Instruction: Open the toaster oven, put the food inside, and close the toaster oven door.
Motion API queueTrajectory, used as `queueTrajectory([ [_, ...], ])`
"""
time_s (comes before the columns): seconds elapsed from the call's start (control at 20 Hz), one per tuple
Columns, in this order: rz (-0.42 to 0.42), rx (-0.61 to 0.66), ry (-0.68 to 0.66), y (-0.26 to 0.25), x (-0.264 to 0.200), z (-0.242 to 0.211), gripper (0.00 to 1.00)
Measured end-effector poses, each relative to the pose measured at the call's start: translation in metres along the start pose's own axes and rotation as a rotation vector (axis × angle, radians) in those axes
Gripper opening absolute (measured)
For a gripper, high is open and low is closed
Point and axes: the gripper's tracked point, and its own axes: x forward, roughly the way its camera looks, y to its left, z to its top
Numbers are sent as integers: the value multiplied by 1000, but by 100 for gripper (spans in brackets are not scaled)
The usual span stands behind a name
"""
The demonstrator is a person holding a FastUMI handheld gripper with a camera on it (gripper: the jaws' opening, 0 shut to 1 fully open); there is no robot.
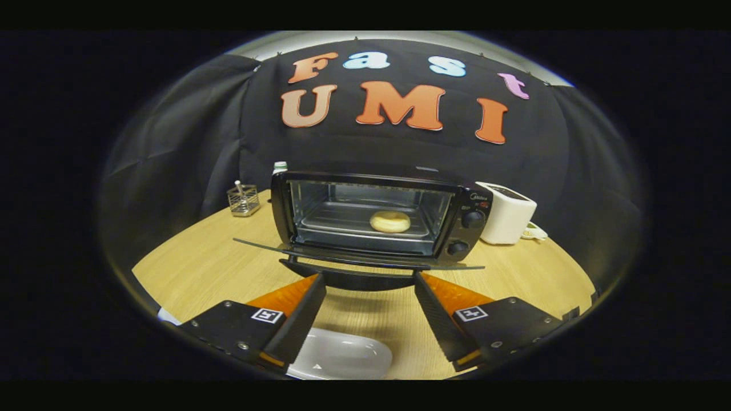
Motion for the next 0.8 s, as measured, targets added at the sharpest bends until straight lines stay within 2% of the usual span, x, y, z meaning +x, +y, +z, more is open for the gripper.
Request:
queueTrajectory([
  [0.2,7,26,-46,-2,8,17,96],
  [0.45,-49,-19,-22,-13,40,13,97],
  [0.65,-14,33,-60,-3,50,30,95],
  [0.8,-18,35,-94,-5,58,43,95],
])
